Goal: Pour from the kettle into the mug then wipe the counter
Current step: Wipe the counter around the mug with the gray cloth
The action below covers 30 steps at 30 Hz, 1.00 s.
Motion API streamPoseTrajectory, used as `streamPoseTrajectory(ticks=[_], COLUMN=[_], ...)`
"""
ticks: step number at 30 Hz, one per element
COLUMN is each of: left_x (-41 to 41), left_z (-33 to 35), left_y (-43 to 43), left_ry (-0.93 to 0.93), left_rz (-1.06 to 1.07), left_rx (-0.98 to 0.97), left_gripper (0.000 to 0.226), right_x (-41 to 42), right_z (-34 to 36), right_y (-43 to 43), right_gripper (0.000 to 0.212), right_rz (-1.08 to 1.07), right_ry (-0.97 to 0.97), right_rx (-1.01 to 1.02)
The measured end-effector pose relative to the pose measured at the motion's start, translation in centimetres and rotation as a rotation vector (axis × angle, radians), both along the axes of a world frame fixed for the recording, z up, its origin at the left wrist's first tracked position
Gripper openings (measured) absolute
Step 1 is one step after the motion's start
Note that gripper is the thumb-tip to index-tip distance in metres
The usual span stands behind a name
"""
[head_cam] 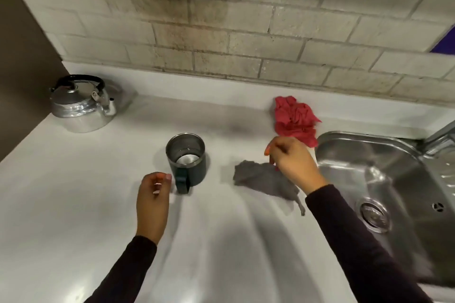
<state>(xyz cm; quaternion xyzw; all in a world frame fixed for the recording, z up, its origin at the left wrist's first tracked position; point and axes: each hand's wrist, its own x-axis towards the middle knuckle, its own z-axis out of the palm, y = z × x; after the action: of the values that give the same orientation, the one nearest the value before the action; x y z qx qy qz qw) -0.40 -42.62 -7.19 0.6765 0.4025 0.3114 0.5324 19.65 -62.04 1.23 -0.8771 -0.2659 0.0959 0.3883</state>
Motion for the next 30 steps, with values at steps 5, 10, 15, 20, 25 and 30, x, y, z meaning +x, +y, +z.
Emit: streamPoseTrajectory(ticks=[5, 10, 15, 20, 25, 30], left_x=[-0.2, 0.3, 1.7, 2.2, 2.7, 2.5], left_z=[-1.2, -1.1, -0.5, -1.3, -1.5, -0.5], left_y=[1.2, 1.1, 2.0, 2.8, 3.7, 5.1], left_ry=[0.093, 0.122, 0.038, 0.021, 0.008, -0.008], left_rz=[-0.173, -0.379, -0.486, -0.562, -0.531, -0.547], left_rx=[-0.147, -0.225, -0.471, -0.498, -0.428, -0.386], left_gripper=[0.021, 0.031, 0.036, 0.055, 0.055, 0.044], right_x=[-4.9, -6.9, -7.0, -4.8, -0.4, 4.5], right_z=[-4.5, -9.2, -13.6, -14.8, -15.2, -14.5], right_y=[0.8, 3.4, 4.8, 3.7, 2.8, 6.4], right_gripper=[0.033, 0.065, 0.089, 0.072, 0.06, 0.051], right_rz=[-0.198, -0.297, -0.283, -0.119, -0.001, -0.118], right_ry=[0.052, 0.055, 0.042, -0.193, -0.248, -0.08], right_rx=[-0.106, -0.375, -0.589, -0.672, -0.667, -0.321])
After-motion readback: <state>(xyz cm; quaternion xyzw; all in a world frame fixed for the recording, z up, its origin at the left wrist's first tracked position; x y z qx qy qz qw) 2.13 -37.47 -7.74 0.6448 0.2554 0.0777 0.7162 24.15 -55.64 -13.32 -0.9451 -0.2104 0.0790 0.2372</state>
